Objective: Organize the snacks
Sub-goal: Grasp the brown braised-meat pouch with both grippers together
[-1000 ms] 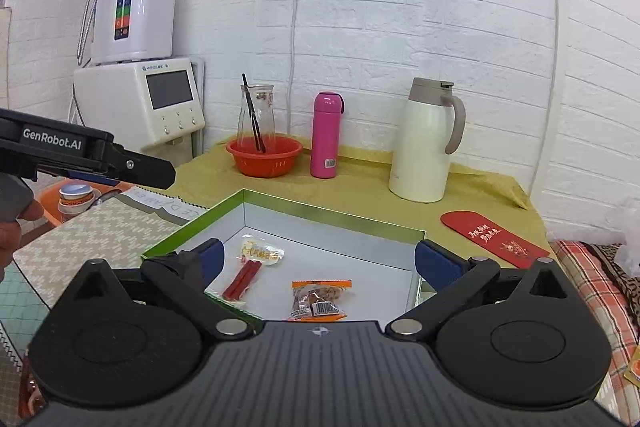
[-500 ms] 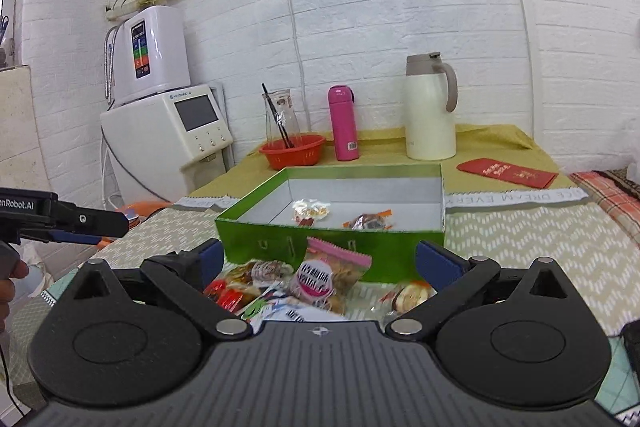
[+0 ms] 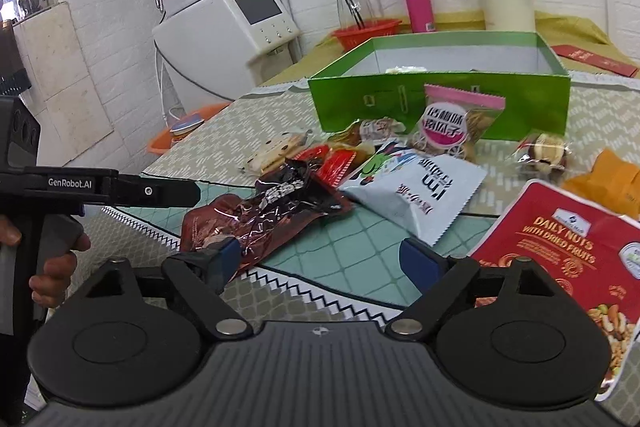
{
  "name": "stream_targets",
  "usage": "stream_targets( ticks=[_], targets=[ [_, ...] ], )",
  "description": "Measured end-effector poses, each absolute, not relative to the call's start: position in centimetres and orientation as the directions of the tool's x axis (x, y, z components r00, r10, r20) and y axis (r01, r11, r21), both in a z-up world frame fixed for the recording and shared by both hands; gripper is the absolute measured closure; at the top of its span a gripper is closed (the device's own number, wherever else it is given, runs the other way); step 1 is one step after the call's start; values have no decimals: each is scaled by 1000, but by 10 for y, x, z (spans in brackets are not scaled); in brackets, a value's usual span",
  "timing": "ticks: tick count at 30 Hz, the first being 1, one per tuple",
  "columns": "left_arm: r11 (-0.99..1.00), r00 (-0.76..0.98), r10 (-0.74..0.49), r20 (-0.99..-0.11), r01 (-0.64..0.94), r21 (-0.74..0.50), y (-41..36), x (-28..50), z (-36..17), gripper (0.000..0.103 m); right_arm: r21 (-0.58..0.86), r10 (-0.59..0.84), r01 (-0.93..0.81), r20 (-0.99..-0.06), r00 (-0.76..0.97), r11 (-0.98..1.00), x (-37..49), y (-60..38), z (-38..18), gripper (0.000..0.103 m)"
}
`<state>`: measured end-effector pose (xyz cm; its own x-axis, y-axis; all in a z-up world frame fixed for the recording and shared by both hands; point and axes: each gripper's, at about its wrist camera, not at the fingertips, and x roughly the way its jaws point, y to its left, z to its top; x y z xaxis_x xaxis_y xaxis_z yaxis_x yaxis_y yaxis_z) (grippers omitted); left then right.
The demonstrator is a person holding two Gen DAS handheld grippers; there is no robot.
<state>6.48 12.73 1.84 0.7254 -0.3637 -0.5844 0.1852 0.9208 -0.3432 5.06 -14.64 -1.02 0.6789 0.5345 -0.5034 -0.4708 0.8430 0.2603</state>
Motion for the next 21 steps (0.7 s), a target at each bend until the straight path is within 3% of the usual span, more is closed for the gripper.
stream_targets(
  ticks=[3,5,6,11,15,16,19,21],
  targets=[
    [923,705,-374,-603,216,-319,135,75,17,15,261,531,-466,-512,675,845,53,-137,-12,0],
    [911,674,-409,-616,259,-321,136,84,16,33,265,529,-462,-517,672,846,57,-131,-12,0],
    [904,656,-426,-622,276,-328,137,89,15,37,272,530,-458,-520,670,846,59,-128,-13,0],
    [889,606,-457,-651,337,-310,131,106,9,40,306,526,-429,-536,660,850,69,-119,-16,17],
    [873,576,-481,-661,387,-297,126,110,7,55,318,521,-414,-546,656,853,75,-115,-19,20],
    [868,571,-489,-660,393,-304,126,108,7,65,323,520,-408,-550,653,854,77,-114,-20,22],
    [826,526,-561,-639,411,-386,128,103,4,76,329,518,-400,-541,662,855,80,-112,-21,24],
    [811,519,-583,-624,408,-419,128,98,2,76,337,518,-394,-535,667,855,83,-111,-22,26]
  ],
)
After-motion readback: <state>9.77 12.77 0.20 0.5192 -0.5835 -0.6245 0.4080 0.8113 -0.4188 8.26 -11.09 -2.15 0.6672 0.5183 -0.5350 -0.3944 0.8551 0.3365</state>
